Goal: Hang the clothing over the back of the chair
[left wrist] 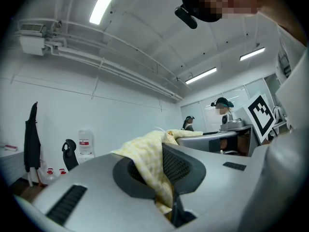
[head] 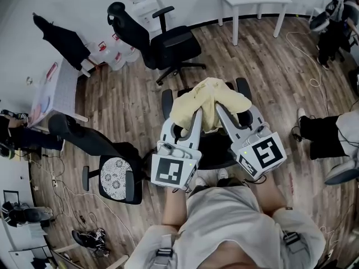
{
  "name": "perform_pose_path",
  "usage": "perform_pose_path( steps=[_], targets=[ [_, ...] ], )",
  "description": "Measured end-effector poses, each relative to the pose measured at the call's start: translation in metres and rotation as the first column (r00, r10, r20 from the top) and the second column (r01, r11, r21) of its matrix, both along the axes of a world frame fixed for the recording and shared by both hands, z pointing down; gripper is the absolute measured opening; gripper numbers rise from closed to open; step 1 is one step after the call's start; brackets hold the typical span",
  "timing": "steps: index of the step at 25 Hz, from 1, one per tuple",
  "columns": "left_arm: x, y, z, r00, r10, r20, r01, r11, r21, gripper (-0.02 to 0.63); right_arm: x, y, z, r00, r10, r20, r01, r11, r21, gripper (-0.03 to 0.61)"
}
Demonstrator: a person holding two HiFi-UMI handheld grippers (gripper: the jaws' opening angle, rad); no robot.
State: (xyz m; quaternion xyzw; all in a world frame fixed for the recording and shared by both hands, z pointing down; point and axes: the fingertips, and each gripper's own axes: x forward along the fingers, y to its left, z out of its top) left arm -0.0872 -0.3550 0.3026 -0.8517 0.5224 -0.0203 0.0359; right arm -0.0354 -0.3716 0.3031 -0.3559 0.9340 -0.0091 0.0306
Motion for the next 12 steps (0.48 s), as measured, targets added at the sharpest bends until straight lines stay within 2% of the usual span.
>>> perform_pose_path(
  steps=[12],
  targets=[
    [0.004,0.029,-0.006,0.999,-0.042,0.004,0.042,0.999,0.013,0.044,0.003,0.026,-0.005,0.999,-0.049,0.02,0.049,0.999,0.008,0.063]
  ],
)
